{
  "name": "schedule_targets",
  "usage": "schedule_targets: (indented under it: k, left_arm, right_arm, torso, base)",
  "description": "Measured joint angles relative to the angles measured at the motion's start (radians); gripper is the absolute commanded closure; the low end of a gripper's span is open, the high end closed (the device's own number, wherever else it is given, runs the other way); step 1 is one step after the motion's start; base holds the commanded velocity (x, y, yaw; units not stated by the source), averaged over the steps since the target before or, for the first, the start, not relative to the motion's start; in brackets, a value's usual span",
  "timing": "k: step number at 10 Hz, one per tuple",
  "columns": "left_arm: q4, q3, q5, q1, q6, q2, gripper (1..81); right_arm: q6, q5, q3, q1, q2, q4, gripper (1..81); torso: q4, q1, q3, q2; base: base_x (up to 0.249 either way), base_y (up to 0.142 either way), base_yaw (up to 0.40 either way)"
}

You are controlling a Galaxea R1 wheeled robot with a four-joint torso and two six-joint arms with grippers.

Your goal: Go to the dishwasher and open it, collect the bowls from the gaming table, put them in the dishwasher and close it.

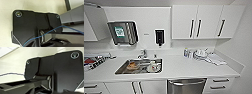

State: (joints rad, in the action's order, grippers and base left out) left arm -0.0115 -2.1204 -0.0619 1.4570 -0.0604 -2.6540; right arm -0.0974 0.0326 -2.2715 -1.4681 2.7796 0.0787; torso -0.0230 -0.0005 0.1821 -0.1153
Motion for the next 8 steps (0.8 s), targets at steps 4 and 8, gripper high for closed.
schedule_targets:
  k: [4,8]
  left_arm:
    - [0.001,0.232,-0.082,-0.004,0.000,0.186,1.0]
    - [0.008,0.398,-0.176,0.013,0.000,0.348,1.0]
  right_arm:
    - [-0.004,-0.001,0.199,0.024,-0.134,-0.014,1.0]
    - [-0.007,-0.007,0.542,0.078,-0.381,-0.053,1.0]
  torso:
    - [0.000,0.000,0.000,0.000]
    - [0.000,0.035,0.009,-0.055]
  base:
    - [0.000,0.000,0.000]
    - [0.000,0.000,0.000]
